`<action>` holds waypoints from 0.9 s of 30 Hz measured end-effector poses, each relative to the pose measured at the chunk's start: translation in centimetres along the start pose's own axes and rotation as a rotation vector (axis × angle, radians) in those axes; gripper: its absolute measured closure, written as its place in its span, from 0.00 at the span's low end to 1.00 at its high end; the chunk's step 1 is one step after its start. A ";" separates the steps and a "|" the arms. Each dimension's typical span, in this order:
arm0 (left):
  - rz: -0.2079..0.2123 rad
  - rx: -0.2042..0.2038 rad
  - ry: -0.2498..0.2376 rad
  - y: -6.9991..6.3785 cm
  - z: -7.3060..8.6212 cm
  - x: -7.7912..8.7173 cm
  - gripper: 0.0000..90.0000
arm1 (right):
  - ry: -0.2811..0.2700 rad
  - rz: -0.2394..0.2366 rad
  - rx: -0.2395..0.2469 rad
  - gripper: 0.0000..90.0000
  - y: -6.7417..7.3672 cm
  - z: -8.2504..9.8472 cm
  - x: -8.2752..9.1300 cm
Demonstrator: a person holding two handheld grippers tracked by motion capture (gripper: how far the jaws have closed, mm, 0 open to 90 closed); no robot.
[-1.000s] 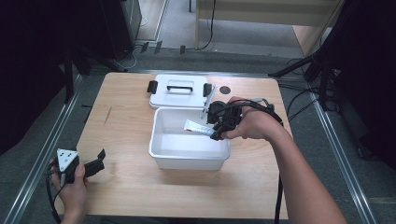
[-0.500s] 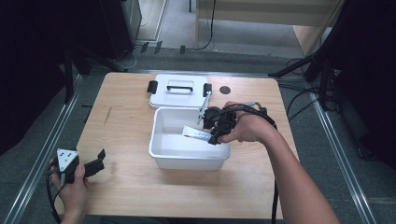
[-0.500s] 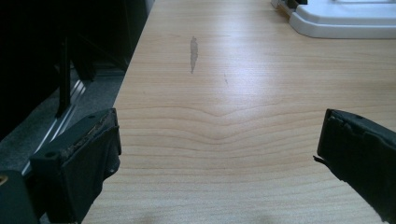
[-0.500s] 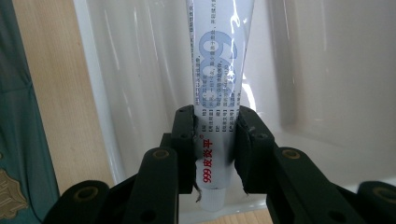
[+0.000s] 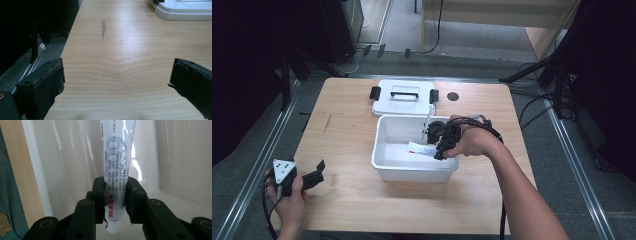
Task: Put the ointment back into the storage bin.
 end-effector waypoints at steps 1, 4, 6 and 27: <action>0.000 0.000 0.001 0.0 0.0 0.0 0.00 | 0.004 -0.002 -0.005 0.81 0.0 0.0 -0.1; 0.000 0.000 0.001 0.0 0.0 0.0 0.00 | 0.013 -0.010 0.001 0.81 0.1 -0.1 -0.7; 0.000 0.000 0.001 0.0 0.0 0.0 0.00 | 0.034 -0.008 -0.010 0.81 0.1 -0.1 -1.0; 0.000 0.002 0.001 0.0 0.0 0.0 0.00 | 0.166 -0.015 0.003 0.80 0.3 -0.4 -4.2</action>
Point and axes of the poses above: each handheld gripper's, and its own axes: x roughly backward along the jaws, z roughly out of its underside, y roughly to its left, the point moved 3 cm from there along -x, roughly forward along the jaws, and after that the axes turned 5 degrees about -y, right-handed, at the moved point
